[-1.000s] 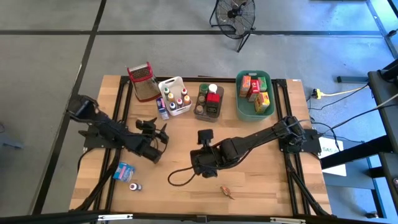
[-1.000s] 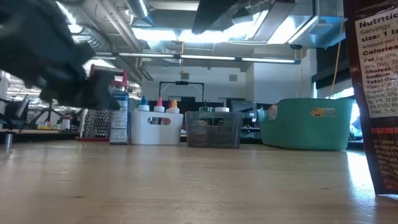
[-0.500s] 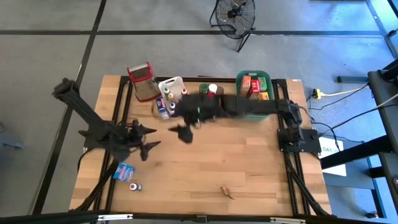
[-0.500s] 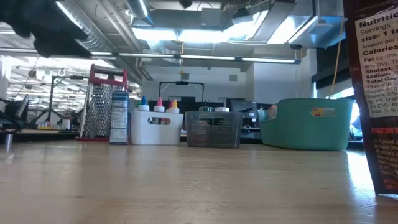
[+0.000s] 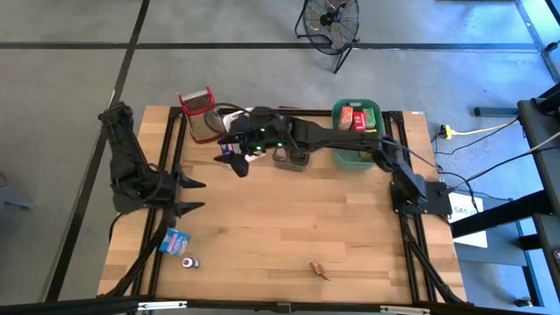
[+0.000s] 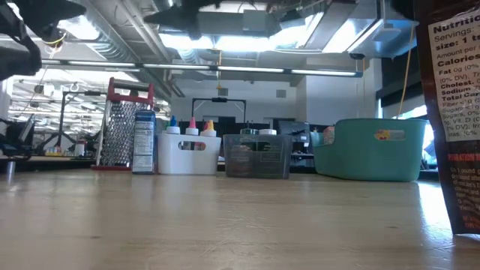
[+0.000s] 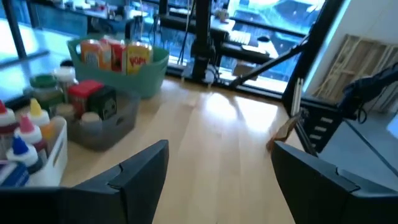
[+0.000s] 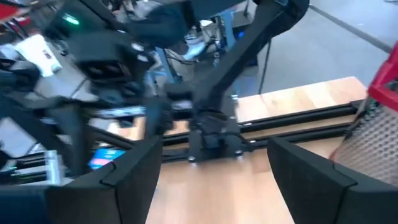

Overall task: Pick & Place Kitchen Items
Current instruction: Put the blue cereal box into the green bin

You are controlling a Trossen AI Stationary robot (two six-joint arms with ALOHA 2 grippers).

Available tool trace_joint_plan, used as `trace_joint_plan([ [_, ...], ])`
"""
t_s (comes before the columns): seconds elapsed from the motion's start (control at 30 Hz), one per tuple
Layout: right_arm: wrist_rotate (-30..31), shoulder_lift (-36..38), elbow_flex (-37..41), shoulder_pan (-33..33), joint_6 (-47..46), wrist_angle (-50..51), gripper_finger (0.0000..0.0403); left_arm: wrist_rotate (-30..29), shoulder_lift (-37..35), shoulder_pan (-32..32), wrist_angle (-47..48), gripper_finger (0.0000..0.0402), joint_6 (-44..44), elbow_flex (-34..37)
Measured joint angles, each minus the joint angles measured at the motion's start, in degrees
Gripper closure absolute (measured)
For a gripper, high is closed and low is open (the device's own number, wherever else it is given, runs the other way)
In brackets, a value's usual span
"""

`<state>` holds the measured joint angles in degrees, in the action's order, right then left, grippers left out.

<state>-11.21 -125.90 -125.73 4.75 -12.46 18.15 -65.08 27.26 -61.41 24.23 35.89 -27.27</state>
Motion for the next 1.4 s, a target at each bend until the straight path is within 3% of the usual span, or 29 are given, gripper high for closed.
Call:
trace_joint_plan([
  [0.13,0.98,-6.63,-9.03,0.24,2.57,5.08,0.0109,-3.93,-2.06,-2.68,-0.02,0.0123,-2.72,0.00],
  [0.4,11.71,-10.76,-8.18,2.37,4.33,5.22,0.0109,-6.46,-3.28,-5.30,0.06,0.0123,-6.67,0.00],
  [0.63,19.96,-12.42,-8.29,0.46,7.82,5.77,0.0109,-8.72,-3.30,-5.74,1.68,0.0123,-6.66,0.00],
  [0.87,20.54,-16.16,-8.21,0.92,6.97,5.33,0.0110,-10.26,-3.27,-5.73,1.73,0.0123,-5.33,0.00],
  [1.03,26.96,-16.97,-8.22,0.97,8.49,4.26,0.0110,-10.35,-3.22,-5.75,1.73,0.0123,-3.60,0.00],
  [1.4,26.01,-18.06,-8.20,0.94,7.36,4.08,0.0110,-10.36,-2.88,-5.73,1.73,0.0123,-3.62,0.00],
])
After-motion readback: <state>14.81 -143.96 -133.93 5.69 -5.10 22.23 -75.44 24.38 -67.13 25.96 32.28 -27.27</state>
